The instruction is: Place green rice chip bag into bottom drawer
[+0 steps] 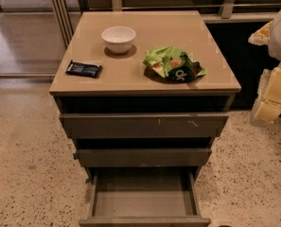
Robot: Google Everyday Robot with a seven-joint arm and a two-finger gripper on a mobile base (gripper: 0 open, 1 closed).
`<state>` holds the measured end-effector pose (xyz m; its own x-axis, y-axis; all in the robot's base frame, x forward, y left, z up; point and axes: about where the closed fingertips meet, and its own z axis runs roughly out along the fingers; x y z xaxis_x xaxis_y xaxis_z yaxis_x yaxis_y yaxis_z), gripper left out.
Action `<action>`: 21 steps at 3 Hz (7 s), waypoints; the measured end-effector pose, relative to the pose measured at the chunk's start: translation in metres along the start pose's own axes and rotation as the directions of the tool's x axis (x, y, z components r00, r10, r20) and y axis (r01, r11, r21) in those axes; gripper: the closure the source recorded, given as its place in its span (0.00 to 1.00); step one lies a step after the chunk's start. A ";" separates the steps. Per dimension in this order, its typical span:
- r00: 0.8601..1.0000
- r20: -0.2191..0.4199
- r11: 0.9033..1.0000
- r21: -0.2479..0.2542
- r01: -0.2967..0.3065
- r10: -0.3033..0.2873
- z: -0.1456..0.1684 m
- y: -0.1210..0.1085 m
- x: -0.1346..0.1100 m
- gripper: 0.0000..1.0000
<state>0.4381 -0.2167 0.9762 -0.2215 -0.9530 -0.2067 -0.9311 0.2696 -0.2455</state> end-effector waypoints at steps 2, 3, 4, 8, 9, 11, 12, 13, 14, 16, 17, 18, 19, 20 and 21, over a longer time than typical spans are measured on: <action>0.999 0.041 0.999 0.045 -0.009 0.007 0.008 -0.012 -0.002 0.00; 0.987 0.158 0.994 0.099 -0.036 0.020 0.035 -0.039 -0.015 0.00; 0.950 0.312 0.988 0.144 -0.057 0.009 0.068 -0.084 -0.053 0.00; 0.870 0.493 0.964 0.233 -0.126 -0.005 0.137 -0.135 -0.077 0.00; 0.855 0.519 0.957 0.248 -0.153 0.002 0.159 -0.143 -0.073 0.02; 0.855 0.519 0.957 0.248 -0.153 0.002 0.159 -0.143 -0.073 0.47; 0.855 0.519 0.957 0.248 -0.153 0.002 0.159 -0.143 -0.073 0.70; 0.855 0.519 0.957 0.248 -0.153 0.002 0.159 -0.143 -0.073 0.94; 0.853 0.523 0.958 0.244 -0.148 -0.002 0.158 -0.142 -0.073 1.00; 0.791 0.609 0.984 0.167 -0.060 -0.055 0.127 -0.110 -0.073 1.00; 0.751 0.657 0.997 0.080 0.012 -0.062 0.106 -0.078 -0.069 1.00; 0.747 0.662 0.998 0.049 0.039 -0.062 0.105 -0.067 -0.070 1.00; 0.748 0.660 0.998 0.044 0.041 -0.060 0.107 -0.065 -0.070 1.00; 0.767 0.640 0.998 -0.022 0.059 -0.031 0.131 -0.035 -0.066 1.00; 0.780 0.623 0.993 -0.119 0.025 0.055 0.157 0.011 -0.054 1.00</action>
Offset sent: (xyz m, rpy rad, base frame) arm 0.0420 -0.0021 -0.0160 0.0868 -0.1332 -0.0193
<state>0.4857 -0.1406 0.8363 -0.0439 -0.6426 -0.7650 -0.9642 0.2278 -0.1360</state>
